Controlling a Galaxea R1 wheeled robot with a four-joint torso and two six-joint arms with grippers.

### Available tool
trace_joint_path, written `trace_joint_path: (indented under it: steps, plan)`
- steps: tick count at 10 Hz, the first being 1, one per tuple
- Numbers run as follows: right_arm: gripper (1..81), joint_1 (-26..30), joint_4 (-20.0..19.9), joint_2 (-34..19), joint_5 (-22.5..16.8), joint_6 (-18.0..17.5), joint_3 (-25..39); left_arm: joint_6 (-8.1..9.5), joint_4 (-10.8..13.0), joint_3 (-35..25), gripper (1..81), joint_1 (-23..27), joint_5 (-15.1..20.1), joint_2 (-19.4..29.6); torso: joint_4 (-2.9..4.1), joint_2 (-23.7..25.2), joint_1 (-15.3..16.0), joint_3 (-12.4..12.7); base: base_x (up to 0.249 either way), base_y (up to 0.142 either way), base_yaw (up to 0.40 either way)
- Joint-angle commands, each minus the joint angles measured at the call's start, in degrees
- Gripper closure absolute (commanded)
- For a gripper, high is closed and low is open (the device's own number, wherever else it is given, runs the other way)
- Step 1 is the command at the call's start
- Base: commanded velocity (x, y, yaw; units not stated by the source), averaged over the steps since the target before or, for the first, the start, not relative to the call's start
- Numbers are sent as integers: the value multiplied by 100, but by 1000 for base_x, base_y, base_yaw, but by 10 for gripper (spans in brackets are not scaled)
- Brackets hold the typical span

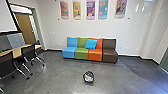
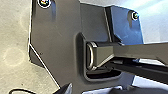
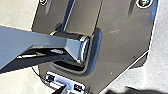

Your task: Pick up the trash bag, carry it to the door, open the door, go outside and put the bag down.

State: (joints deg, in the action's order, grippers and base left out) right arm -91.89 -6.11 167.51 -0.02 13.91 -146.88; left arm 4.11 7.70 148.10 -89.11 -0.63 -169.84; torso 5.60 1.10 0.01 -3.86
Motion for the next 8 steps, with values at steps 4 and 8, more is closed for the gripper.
trace_joint_path:
  steps: [4,8]
  plan:
    - [10,193,48,4,-384,24,21,-42,47,-27,10,197,336,11,0,0,0,0,153,0,0]
    - [10,210,39,31,-393,24,21,-42,47,-27,10,197,336,20,0,0,0,0,153,0,0]
